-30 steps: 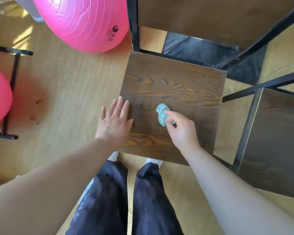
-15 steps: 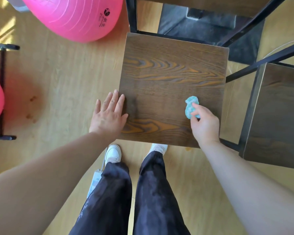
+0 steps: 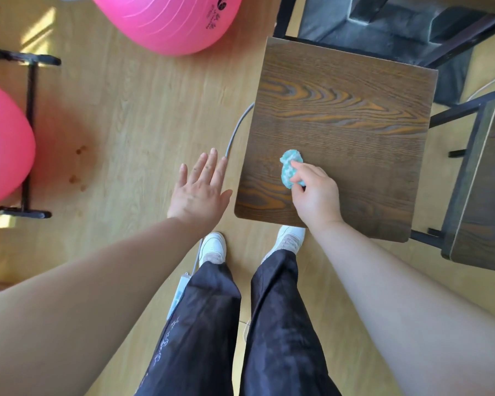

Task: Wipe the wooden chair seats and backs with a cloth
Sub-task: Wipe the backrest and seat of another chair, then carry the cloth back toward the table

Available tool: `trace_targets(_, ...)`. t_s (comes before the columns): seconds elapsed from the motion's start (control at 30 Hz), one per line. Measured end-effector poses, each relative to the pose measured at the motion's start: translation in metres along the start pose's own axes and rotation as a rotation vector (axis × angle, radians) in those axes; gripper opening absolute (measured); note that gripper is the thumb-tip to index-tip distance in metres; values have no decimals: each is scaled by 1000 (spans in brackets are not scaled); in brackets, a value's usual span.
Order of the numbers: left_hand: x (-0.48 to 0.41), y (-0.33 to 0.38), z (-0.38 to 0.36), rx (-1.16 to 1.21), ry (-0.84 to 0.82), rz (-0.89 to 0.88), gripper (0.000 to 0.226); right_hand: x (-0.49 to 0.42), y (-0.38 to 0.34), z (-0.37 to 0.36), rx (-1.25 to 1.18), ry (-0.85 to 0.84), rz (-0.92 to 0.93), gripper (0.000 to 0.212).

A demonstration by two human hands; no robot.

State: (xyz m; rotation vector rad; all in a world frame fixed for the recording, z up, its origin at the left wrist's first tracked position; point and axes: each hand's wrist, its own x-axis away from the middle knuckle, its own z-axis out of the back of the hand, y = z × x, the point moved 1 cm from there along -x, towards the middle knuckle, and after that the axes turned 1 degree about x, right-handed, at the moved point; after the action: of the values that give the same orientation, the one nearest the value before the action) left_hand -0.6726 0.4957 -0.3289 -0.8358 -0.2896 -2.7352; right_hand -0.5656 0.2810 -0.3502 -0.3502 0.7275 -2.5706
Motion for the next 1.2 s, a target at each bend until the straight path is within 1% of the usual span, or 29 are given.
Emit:
trace_targets(0.23,14,-17,-6,14,-13,-28,66,5,-41,-28,12,-42,100,17)
trace_targets(0.37,23,-29,-9,7,-17,-27,65,17,-56,-40,14,-29,102,17)
trace_targets(0.47,32,-39,-9,11,-24,-18,65,26,-65,-48,-12,-68,109,17)
trace_targets(0.6,45,-51,-7,10,-26,1,65,41,-81,-58,-41,-170,130,18)
trace_targets(0.67,52,-57,-7,10,-20,11,65,47,-94,-63,-61,-280,121,17)
trace_targets(0.73,60,-61,-6,5,-13,23,66,55,-109,-67,-93,-396,49,15)
trace_targets(0.77,63,-64,-4,4,-9,29,66,59,-116,-67,-127,-423,-2,14)
trace_targets(0.8,67,-66,-1,3,-6,35,66,62,-124,-66,-171,-419,-61,14)
trace_targets(0.9,78,-72,17,-6,9,57,66,66,-146,-51,-296,-334,-242,12)
trace_targets(0.97,85,-73,35,-4,31,65,66,63,-160,-30,-322,-279,-312,10)
trace_targets(1.07,94,-65,73,1,75,51,66,55,-177,18,-336,-195,-357,10)
trace_targets(1.2,100,-40,145,-4,194,10,66,35,-193,103,-282,-91,-305,12)
